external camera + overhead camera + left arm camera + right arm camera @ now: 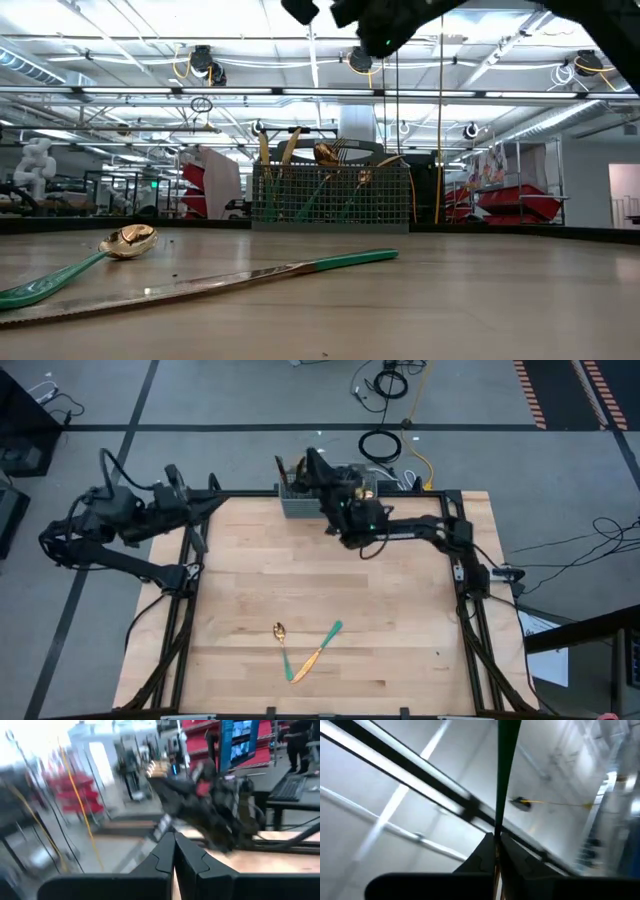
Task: Sort silverware
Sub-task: Put the green fork into the gray silverware organizer
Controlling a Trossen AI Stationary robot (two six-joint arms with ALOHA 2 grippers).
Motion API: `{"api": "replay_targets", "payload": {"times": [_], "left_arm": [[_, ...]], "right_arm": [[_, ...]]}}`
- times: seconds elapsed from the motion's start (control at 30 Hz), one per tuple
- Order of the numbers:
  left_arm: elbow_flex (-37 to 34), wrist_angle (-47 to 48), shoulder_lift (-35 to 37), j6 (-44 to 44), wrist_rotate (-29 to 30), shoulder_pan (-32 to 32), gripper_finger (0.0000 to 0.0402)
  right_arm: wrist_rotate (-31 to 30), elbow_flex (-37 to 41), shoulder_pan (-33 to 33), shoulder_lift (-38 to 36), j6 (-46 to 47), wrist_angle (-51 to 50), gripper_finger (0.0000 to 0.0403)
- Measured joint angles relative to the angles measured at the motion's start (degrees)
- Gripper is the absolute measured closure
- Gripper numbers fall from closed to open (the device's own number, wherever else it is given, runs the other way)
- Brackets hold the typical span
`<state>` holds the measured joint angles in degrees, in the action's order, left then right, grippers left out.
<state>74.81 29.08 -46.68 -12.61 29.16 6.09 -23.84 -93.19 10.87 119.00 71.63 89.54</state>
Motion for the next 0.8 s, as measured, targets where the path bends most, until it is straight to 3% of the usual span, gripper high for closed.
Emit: {"api": "replay_targets", "payload": {"times": [0.1, 0.23, 0.33, 0.5, 0.67, 0.8], "left_arm": [[0.0, -6.36, -2.59, -8.2, 0.0, 0.0, 0.0391], [0.0, -9.24, -6.46, -13.3, 0.01, -0.35, 0.0391], [0.0, -8.21, -9.54, -13.31, 0.0, -1.41, 0.0391], [0.0, -8.07, -14.4, -13.26, 0.58, -3.64, 0.0391], [-0.02, -7.94, -18.57, -12.64, 4.96, -7.38, 0.0391], [-0.02, -8.16, -18.04, -9.44, 5.41, -9.28, 0.0391]], "right_arm": [[-1.81, -0.02, 0.64, 2.21, 8.08, -0.67, 0.0403], [-8.54, -0.04, -0.22, 5.62, 8.71, 0.27, 0.0403], [-11.96, -0.13, -1.88, 7.42, 8.4, 0.3, 0.0403], [-12.34, -0.57, -1.71, 10.99, 16.33, 0.27, 0.0403], [-15.5, -0.63, -2.45, 13.28, 24.41, 0.32, 0.0403], [-13.47, -0.63, -0.45, 14.08, 27.56, 0.32, 0.0403]]}}
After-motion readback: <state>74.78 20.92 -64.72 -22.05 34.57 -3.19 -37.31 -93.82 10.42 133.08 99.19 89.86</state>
